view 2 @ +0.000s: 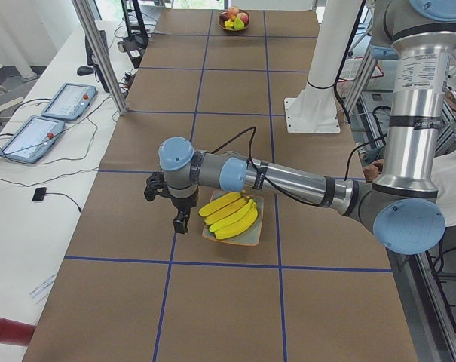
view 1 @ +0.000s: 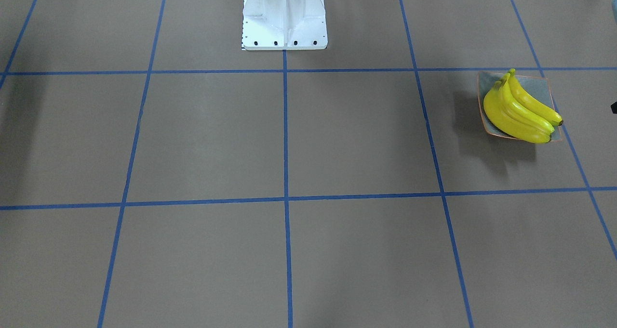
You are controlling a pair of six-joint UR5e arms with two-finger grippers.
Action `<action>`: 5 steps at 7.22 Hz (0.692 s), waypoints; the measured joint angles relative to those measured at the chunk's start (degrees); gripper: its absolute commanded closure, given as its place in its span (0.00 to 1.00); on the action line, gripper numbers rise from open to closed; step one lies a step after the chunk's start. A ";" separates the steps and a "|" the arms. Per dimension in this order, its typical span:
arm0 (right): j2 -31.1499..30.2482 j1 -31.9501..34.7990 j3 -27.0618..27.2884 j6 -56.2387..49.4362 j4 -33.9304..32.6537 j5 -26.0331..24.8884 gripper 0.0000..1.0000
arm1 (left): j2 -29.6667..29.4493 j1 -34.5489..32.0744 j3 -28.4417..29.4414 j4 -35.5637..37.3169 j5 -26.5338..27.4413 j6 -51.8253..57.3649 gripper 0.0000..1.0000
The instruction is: Transfer all bananas from basket to plate
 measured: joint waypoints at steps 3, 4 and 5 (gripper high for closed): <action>2.17 -3.70 0.33 -0.58 -5.07 -2.30 0.00 | 0.23 -0.14 -0.14 -0.64 -1.79 -3.08 0.00; 2.31 -3.82 0.69 -0.94 -5.76 -2.52 0.00 | 0.26 -0.15 -0.27 -0.82 -2.12 -3.44 0.00; 2.35 -3.77 0.87 -1.15 -6.06 -2.60 0.00 | 0.11 -0.15 -0.35 -0.98 -2.23 -3.52 0.00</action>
